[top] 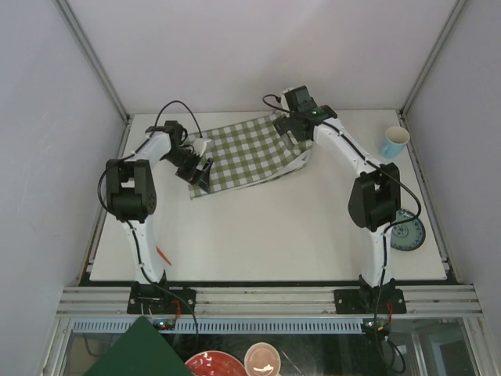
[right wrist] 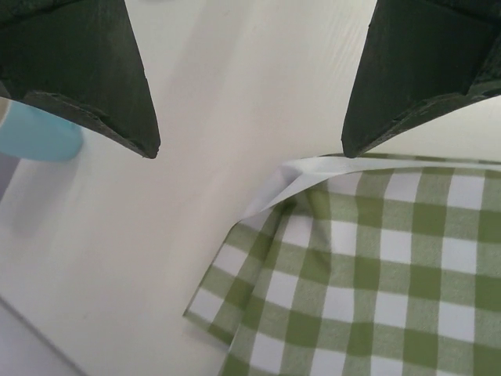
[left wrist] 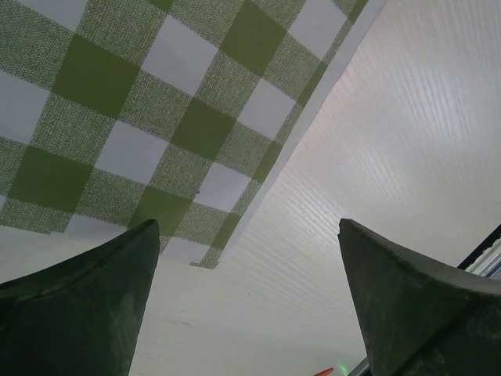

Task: Set the dinner table for one person
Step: Flatten out the napkin at the center of the board.

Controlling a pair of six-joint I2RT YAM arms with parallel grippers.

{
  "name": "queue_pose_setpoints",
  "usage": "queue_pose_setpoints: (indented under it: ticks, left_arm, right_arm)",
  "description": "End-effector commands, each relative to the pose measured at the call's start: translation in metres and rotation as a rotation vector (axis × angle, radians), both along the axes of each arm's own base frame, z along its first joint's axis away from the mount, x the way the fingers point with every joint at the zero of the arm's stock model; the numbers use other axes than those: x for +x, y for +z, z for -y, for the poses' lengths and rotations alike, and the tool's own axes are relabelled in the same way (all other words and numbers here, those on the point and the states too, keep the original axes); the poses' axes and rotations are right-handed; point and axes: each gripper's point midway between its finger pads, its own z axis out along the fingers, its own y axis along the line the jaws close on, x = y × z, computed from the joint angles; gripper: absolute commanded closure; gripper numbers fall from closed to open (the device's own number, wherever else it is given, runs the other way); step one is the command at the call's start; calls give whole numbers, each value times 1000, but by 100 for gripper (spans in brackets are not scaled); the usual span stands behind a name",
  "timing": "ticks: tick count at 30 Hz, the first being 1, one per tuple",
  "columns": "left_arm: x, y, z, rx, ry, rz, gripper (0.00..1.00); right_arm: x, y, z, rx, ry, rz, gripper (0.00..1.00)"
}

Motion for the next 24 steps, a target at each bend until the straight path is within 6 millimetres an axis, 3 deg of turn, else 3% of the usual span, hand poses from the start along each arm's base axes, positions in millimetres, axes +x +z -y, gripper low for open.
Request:
queue_pose_setpoints:
  ticks: [1,3,9,15,20,24]
  left_arm:
    - [8,9,2,10,22,-1,0]
    - [5,8,4,5,21,-12,0]
    - [-1,2,7,5,13,-26,0]
    - [-2,-10,5,32,50,-73,0]
    - [11,-9,2,100,111,-29,0]
    - [10,-10,3,150,102,-30,0]
  right_arm:
    - [1,-1,11,103,-91,-53,0]
    - [7,-11,25,128,-142,-80,0]
    - [8,-37,39,156,-181,-185,0]
    - [3,-31,42,161,-169,-190,0]
    - [-4,-21,42,172,-152,-185,0]
    - [-8,-29,57,205,-220,-245,1]
